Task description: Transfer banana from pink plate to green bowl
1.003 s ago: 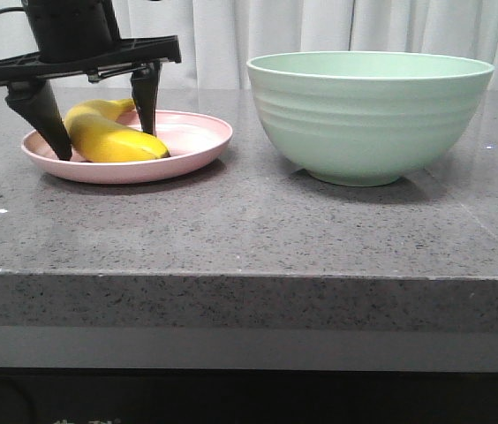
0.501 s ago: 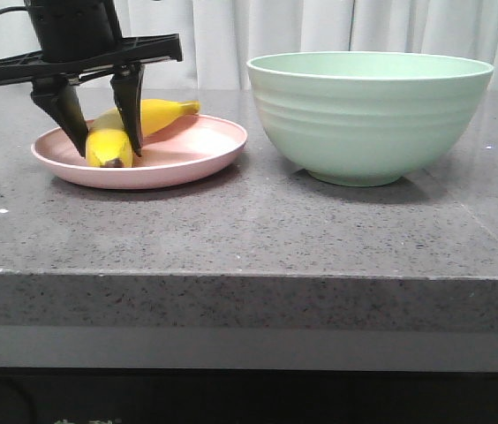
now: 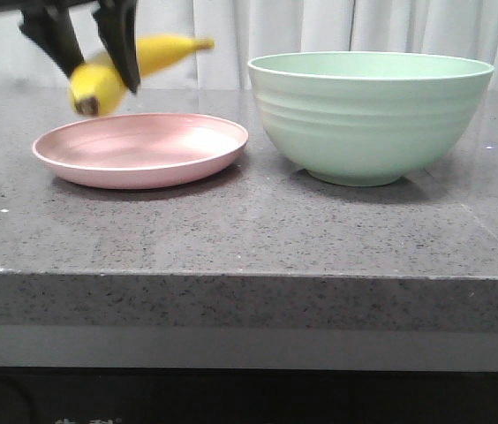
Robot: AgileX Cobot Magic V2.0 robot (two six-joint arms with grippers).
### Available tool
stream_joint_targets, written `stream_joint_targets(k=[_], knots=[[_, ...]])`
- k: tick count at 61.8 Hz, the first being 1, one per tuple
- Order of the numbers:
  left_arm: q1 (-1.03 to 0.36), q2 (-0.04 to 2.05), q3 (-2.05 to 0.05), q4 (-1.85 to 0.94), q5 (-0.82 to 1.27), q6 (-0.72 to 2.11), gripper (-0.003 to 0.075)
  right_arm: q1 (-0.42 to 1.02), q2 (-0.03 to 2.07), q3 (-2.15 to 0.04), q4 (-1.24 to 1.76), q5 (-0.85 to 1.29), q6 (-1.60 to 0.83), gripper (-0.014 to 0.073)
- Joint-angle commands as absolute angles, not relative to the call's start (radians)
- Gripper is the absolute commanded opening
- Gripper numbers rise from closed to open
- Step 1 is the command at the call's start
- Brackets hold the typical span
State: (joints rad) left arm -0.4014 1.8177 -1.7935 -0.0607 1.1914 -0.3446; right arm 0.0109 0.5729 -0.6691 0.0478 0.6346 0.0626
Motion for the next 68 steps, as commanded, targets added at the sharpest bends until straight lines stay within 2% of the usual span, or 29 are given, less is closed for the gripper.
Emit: stream_joint_targets(k=[1, 10, 20, 28, 40, 56, 68], knots=[[-0.374, 1.683, -1.791, -0.098, 1.124, -0.294, 0.0032, 0.01, 0.582, -0.699, 0.05, 0.553, 0.052, 0.0601], [-0.317, 1.548, -1.649, -0.288, 1.012, -0.137, 0.0032, 0.01, 0.582, -0.699, 0.05, 0.543, 0.052, 0.0601], [-0.274, 1.396, -1.443, -0.564, 0.921, 0.165, 0.0032, 0.01, 0.582, -0.699, 0.05, 0.531, 0.052, 0.0601], [-0.28, 1.303, -1.299, -0.813, 0.898, 0.419, 0.0032, 0.01, 0.582, -0.699, 0.066, 0.536, 0.052, 0.0601], [-0.35, 1.283, -1.191, -1.053, 0.914, 0.686, 0.0032, 0.01, 0.584, -0.699, 0.156, 0.543, 0.015, 0.0601], [-0.493, 1.312, -1.18, -1.107, 0.913, 0.775, 0.0032, 0.034, 0.652, -0.744, 0.561, 0.655, -0.358, 0.0601], [-0.516, 1.312, -1.18, -1.107, 0.897, 0.775, 0.0032, 0.041, 0.754, -0.787, 0.968, 0.752, -0.771, 0.0601]])
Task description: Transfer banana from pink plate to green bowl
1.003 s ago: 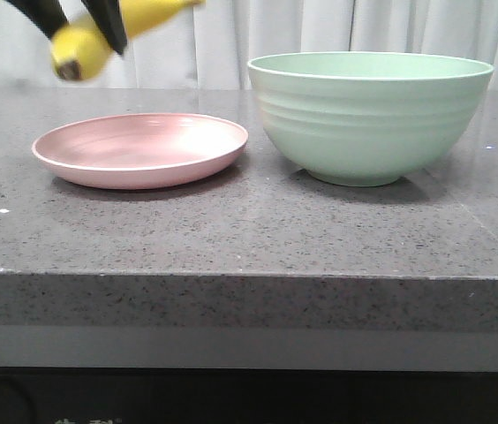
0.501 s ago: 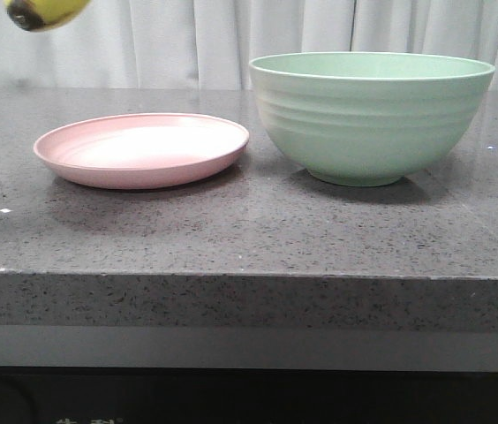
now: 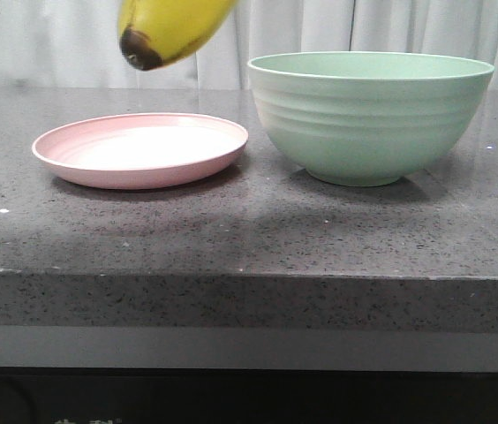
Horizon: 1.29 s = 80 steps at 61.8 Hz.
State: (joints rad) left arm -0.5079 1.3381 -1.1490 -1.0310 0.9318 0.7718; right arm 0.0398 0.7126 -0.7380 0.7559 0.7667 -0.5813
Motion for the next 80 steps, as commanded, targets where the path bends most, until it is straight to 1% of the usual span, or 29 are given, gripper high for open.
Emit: stream_joint_targets(k=[1, 12, 19, 28, 35, 44, 49, 56, 65, 69, 72, 80], knots=[[-0.516, 1.312, -1.18, -1.107, 0.894, 0.775, 0.0032, 0.041, 0.757, -0.789, 1.0, 0.754, -0.786, 0.0601], [-0.516, 1.312, -1.18, -1.112, 0.894, 0.775, 0.0032, 0.041, 0.847, -0.798, 1.383, 0.809, -1.174, 0.0601], [-0.516, 1.312, -1.18, -1.115, 0.894, 0.775, 0.0032, 0.041, 0.921, -0.798, 1.57, 0.882, -1.429, 0.0601], [-0.516, 1.312, -1.18, -1.122, 0.894, 0.775, 0.0032, 0.041, 1.015, -0.798, 1.728, 0.976, -1.694, 0.0601], [-0.516, 1.312, -1.18, -1.122, 0.894, 0.775, 0.0032, 0.047, 1.08, -0.798, 1.82, 1.049, -1.852, 0.0601], [-0.516, 1.312, -1.18, -1.122, 0.894, 0.775, 0.0032, 0.099, 1.151, -0.806, 1.895, 1.085, -2.012, 0.0601], [-0.516, 1.312, -1.18, -1.122, 0.894, 0.775, 0.0032, 0.145, 1.18, -0.824, 1.907, 1.084, -2.054, 0.0601], [-0.516, 1.312, -1.18, -1.122, 0.894, 0.775, 0.0032, 0.192, 1.213, -0.86, 1.907, 1.074, -2.061, 0.0601], [-0.516, 1.312, -1.18, -1.122, 0.894, 0.775, 0.0032, 0.204, 1.229, -0.889, 1.907, 1.063, -2.06, 0.0597], [-0.516, 1.312, -1.18, -1.122, 0.894, 0.775, 0.0032, 0.204, 1.23, -0.89, 1.907, 1.049, -2.06, 0.0567], [-0.516, 1.312, -1.18, -1.122, 0.894, 0.775, 0.0032, 0.204, 1.23, -0.89, 1.907, 1.045, -2.06, 0.0519], [-0.516, 1.312, -1.18, -1.122, 0.894, 0.775, 0.0032, 0.204, 1.23, -0.89, 1.907, 1.043, -2.059, 0.0351]])
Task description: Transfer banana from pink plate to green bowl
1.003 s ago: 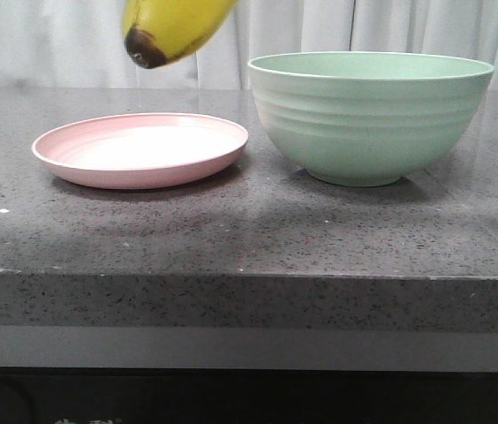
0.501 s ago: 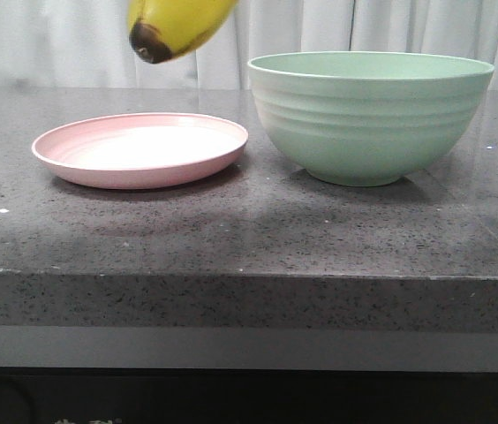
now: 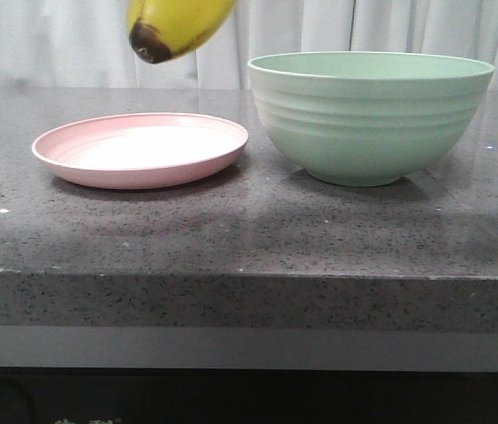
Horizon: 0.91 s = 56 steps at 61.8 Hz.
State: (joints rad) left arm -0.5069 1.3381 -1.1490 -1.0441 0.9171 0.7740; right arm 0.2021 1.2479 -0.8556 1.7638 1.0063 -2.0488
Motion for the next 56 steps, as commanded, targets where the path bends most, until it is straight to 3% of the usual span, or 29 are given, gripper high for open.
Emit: stream_joint_targets(k=[1, 12, 28, 33, 41, 46, 50, 56], knots=[[-0.516, 1.312, -1.18, -1.122, 0.894, 0.775, 0.0032, 0.204, 1.23, -0.89, 1.907, 1.043, -2.059, 0.0331], [-0.516, 1.312, -1.18, -1.122, 0.894, 0.775, 0.0032, 0.204, 1.23, -0.89, 1.907, 1.043, -2.059, 0.0169], [-0.516, 1.312, -1.18, -1.122, 0.877, 0.775, 0.0049, 0.204, 1.23, -0.89, 1.907, 1.042, -2.059, 0.015], [-0.516, 1.312, -1.18, -1.118, 0.871, 0.775, 0.0144, 0.204, 1.23, -0.89, 1.907, 1.038, -2.059, 0.015], [-0.516, 1.312, -1.18, -1.115, 0.869, 0.775, 0.0442, 0.204, 1.23, -0.89, 1.907, 1.022, -2.059, 0.015], [-0.516, 1.312, -1.185, -1.103, 0.868, 0.775, 0.0575, 0.204, 1.23, -0.89, 1.907, 1.007, -2.058, 0.015], [-0.516, 1.312, -1.195, -1.091, 0.868, 0.771, 0.0625, 0.204, 1.23, -0.89, 1.907, 0.988, -2.053, 0.015], [-0.509, 1.297, -1.221, -1.053, 0.872, 0.759, 0.0617, 0.204, 1.224, -0.891, 1.902, 0.919, -1.996, 0.015]])
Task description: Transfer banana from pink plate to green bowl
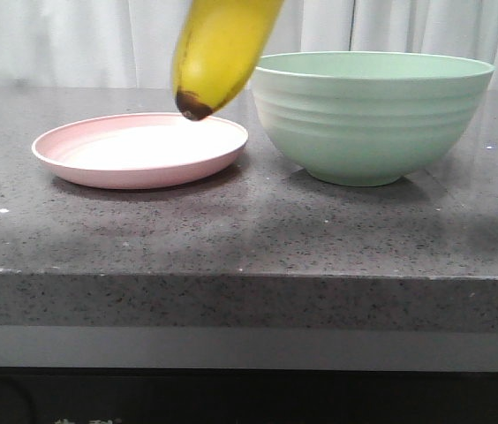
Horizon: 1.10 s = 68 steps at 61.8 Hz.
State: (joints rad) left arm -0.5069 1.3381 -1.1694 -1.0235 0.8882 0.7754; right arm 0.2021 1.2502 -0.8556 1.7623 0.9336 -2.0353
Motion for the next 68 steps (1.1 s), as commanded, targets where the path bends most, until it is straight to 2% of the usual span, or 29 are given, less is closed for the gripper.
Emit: stream_joint_targets(k=[1, 16, 25, 33, 52, 68], knots=[[-0.505, 1.293, -1.226, -1.038, 0.872, 0.752, 0.0617, 0.204, 1.221, -0.892, 1.897, 0.895, -1.984, 0.015], [-0.436, 1.221, -1.28, -0.831, 0.914, 0.63, 0.0617, 0.198, 1.188, -0.989, 1.695, 0.612, -1.696, 0.015], [-0.389, 1.195, -1.28, -0.82, 0.916, 0.63, 0.0617, 0.196, 1.214, -1.084, 1.53, 0.446, -1.43, 0.015], [-0.373, 1.195, -1.28, -0.819, 0.919, 0.63, 0.0617, 0.191, 1.264, -1.145, 1.441, 0.382, -1.311, 0.015], [-0.373, 1.195, -1.28, -0.813, 0.921, 0.63, 0.0617, 0.014, 1.4, -1.203, 1.436, 0.503, -1.229, 0.015], [-0.373, 1.195, -1.28, -0.813, 0.921, 0.63, 0.0617, 0.012, 1.507, -1.203, 1.435, 0.532, -1.23, 0.0155]])
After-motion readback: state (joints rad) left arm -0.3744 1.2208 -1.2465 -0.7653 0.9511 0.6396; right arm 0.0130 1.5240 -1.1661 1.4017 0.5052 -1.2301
